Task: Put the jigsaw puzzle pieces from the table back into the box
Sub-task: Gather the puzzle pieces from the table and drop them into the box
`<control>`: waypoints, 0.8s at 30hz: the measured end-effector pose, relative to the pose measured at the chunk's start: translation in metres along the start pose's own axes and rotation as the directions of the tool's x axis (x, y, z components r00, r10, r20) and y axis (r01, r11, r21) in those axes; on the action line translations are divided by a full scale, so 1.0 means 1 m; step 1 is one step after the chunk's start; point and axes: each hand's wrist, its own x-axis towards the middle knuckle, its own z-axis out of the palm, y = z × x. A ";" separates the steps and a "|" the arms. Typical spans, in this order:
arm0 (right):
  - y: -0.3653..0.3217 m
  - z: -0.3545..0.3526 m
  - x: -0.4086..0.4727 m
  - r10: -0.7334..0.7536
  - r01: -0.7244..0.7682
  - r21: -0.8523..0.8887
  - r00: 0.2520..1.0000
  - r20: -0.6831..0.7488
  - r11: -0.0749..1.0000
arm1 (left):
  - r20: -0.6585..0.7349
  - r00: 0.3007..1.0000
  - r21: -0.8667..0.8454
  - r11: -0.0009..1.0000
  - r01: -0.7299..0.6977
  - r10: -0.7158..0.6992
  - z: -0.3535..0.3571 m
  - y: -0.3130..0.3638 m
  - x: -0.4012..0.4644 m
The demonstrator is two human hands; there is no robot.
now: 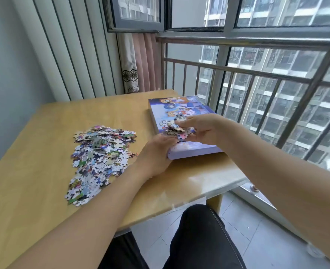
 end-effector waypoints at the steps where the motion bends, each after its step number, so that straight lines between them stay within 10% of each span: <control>1: -0.001 -0.004 -0.006 0.000 -0.001 0.009 1.000 0.005 1.000 | -0.019 1.000 -0.034 0.999 0.008 -0.009 -0.001 0.005 0.003; 10: -0.019 -0.024 -0.041 -0.067 0.065 0.038 0.995 0.071 0.997 | -0.047 0.948 -0.078 0.947 0.312 -0.316 -0.032 0.009 0.064; 24: -0.024 -0.041 -0.020 0.062 -0.054 0.133 0.997 -0.056 0.990 | -0.159 0.959 -0.388 0.908 0.157 -0.233 -0.086 -0.002 0.084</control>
